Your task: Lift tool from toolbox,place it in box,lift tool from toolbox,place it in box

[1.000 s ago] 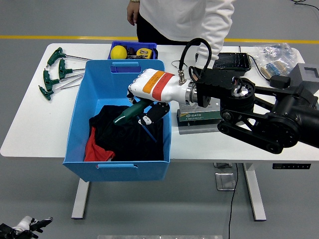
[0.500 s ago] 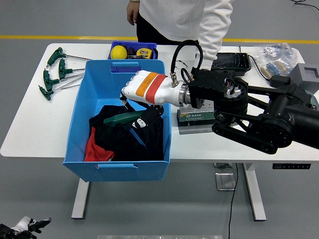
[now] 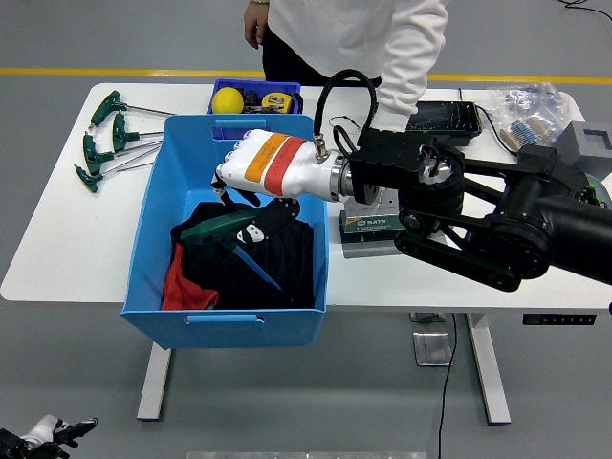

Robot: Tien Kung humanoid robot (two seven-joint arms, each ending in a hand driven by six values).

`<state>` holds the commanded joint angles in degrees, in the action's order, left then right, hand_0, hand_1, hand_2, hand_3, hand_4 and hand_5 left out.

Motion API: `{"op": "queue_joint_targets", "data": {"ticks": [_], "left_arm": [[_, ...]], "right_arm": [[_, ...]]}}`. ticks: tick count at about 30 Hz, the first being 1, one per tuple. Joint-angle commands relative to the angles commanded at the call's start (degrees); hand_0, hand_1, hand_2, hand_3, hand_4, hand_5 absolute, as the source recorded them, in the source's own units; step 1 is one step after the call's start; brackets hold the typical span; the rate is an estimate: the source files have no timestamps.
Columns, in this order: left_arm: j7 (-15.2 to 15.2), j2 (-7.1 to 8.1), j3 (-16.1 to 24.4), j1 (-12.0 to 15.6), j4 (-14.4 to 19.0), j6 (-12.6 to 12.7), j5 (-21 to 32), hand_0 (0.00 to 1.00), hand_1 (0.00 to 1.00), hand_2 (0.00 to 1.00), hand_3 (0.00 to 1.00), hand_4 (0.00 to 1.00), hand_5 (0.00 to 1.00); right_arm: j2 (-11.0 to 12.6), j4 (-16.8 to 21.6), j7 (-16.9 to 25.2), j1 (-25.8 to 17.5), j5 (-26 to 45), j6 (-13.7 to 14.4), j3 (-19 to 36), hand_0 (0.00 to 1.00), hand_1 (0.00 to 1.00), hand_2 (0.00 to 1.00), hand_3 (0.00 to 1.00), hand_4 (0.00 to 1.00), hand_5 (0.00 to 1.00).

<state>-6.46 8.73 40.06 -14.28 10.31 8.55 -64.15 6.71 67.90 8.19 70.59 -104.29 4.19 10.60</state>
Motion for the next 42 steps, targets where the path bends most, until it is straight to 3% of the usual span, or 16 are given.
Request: {"op": "queue_joint_targets", "data": {"ticks": [4, 5, 10, 11, 16, 17, 20, 22, 23, 29, 34, 35, 42], "left_arm": [[0.0, 0.03, -0.1, -0.1, 0.0, 0.0, 0.0, 0.639, 0.617, 0.661, 0.648, 0.687, 0.688], [0.0, 0.04, -0.2, -0.1, 0.0, 0.0, 0.0, 0.639, 0.615, 0.661, 0.649, 0.687, 0.689], [-0.1, 0.08, 0.1, -0.2, 0.0, 0.1, -0.2, 0.639, 0.615, 0.661, 0.649, 0.687, 0.689], [-0.1, 0.09, 0.1, -0.2, 0.0, 0.1, -0.2, 0.639, 0.616, 0.661, 0.646, 0.687, 0.689], [-0.1, 0.11, 0.0, -0.2, 0.0, 0.1, -0.2, 0.639, 0.616, 0.661, 0.646, 0.687, 0.689], [-0.1, 0.10, -0.1, -0.2, 0.0, 0.1, -0.1, 0.639, 0.616, 0.661, 0.647, 0.686, 0.688], [-0.1, 0.11, -0.2, -0.2, 0.0, 0.1, -0.1, 0.639, 0.616, 0.661, 0.647, 0.686, 0.688], [-0.1, 0.11, -0.1, -0.2, 0.0, 0.1, -0.1, 0.639, 0.616, 0.661, 0.647, 0.686, 0.688], [-0.1, 0.10, -0.1, -0.2, 0.0, 0.1, -0.2, 0.640, 0.615, 0.661, 0.647, 0.686, 0.688], [-0.2, 0.01, -0.3, -0.2, 0.0, 0.2, -0.2, 0.640, 0.617, 0.661, 0.647, 0.685, 0.688], [-0.3, -0.14, -0.6, -0.3, 0.0, 0.1, -0.4, 0.640, 0.617, 0.661, 0.647, 0.685, 0.688], [-0.3, -0.16, -0.7, -0.3, 0.0, 0.2, -0.3, 0.640, 0.619, 0.662, 0.646, 0.685, 0.688], [-0.3, -0.23, -1.6, -0.6, 0.0, 0.4, 0.4, 0.640, 0.620, 0.666, 0.645, 0.685, 0.688]], "right_arm": [[-0.5, -0.2, 0.3, 0.3, 0.0, 0.4, 0.3, 0.364, 0.340, 0.456, 0.484, 0.880, 0.522], [-0.5, -0.3, 0.3, 0.3, 0.0, 0.5, 0.3, 0.475, 0.491, 0.570, 0.520, 0.943, 0.552], [-0.6, -0.7, 0.3, 0.4, -0.1, 0.5, 0.6, 0.475, 0.491, 0.570, 0.520, 0.943, 0.552], [-0.5, -0.7, 0.2, 0.4, 0.0, 0.5, 0.7, 0.632, 0.607, 0.672, 0.571, 0.968, 0.567], [-0.3, -1.2, 0.3, 0.3, 0.0, 0.5, 1.8, 0.632, 0.607, 0.672, 0.571, 0.968, 0.567], [-0.1, -1.5, 0.3, 0.3, 0.0, 0.6, 2.3, 0.706, 0.657, 0.717, 0.610, 0.982, 0.579], [0.1, -2.8, 0.4, 0.6, -1.0, 0.7, 3.0, 0.706, 0.657, 0.717, 0.610, 0.982, 0.579], [0.2, -4.7, 0.0, 0.9, -1.8, 0.1, 3.1, 0.706, 0.657, 0.717, 0.610, 0.982, 0.579], [0.2, -5.7, 0.0, 1.0, -2.1, 0.0, 3.0, 0.792, 0.694, 0.738, 0.617, 0.988, 0.583], [-1.0, -13.3, 0.3, 1.0, -4.0, 0.1, 2.7, 0.818, 0.717, 0.744, 0.605, 0.998, 0.599], [-2.4, -18.9, 0.9, 1.1, -1.7, -0.3, 1.7, 0.818, 0.717, 0.744, 0.605, 0.998, 0.599], [-2.6, -19.7, 1.0, 1.1, -1.4, -0.3, 1.5, 0.829, 0.710, 0.736, 0.548, 0.998, 0.611], [-3.6, -27.6, 1.2, 1.0, -2.5, -0.8, -1.0, 0.840, 0.714, 0.730, 0.532, 0.998, 0.617]]}}
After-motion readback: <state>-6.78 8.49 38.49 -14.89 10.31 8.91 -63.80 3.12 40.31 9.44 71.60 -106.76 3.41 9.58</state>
